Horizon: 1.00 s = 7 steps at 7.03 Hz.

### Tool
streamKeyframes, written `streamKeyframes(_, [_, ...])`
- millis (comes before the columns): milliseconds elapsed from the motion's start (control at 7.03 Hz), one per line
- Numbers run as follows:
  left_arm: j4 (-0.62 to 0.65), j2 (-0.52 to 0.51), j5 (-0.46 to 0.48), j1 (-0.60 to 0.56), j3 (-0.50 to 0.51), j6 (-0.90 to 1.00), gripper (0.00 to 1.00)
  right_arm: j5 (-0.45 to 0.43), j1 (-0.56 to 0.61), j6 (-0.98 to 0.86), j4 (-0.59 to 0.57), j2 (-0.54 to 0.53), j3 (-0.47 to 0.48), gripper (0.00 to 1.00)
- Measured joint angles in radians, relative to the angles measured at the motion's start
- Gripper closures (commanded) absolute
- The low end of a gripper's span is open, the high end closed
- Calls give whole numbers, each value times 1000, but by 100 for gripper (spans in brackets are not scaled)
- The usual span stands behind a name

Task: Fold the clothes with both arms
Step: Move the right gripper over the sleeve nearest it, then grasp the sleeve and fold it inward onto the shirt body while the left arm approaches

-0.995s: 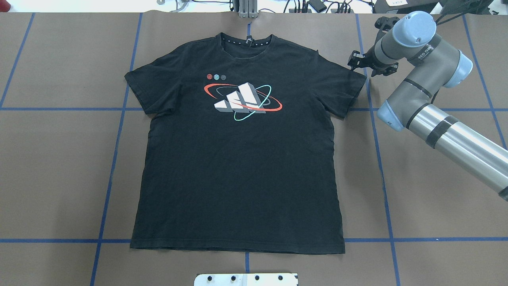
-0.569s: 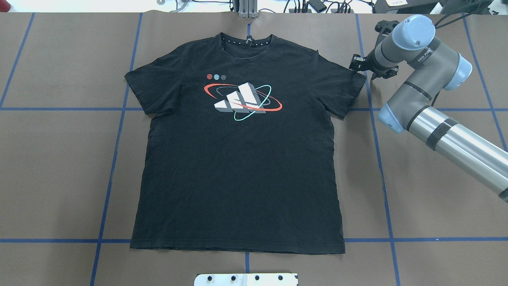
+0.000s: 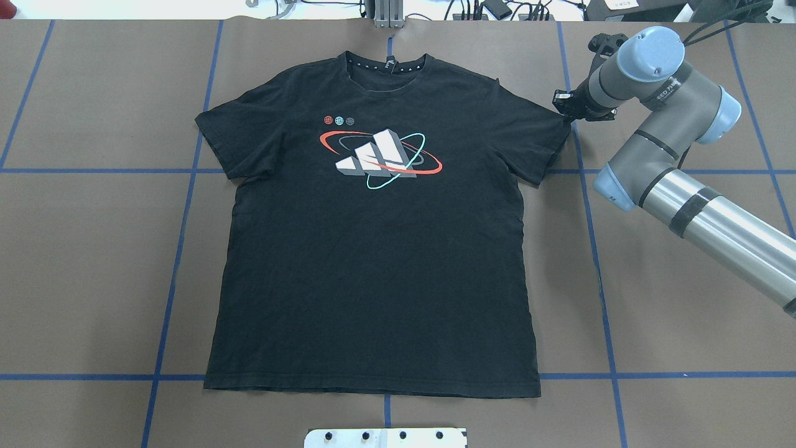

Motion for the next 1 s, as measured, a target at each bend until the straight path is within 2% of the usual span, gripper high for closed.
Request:
streamKeyframes(569, [0,0,2,0,0,-1,0,5,-35,32,-46,41,122,100])
streamKeyframes(853, [-1,0,2,0,1,-2,0,1,-67,41,-134,142,114,100])
streamKeyframes(995, [0,0,1,0,1,-2,0,0,-76,44,-165,204,69,100])
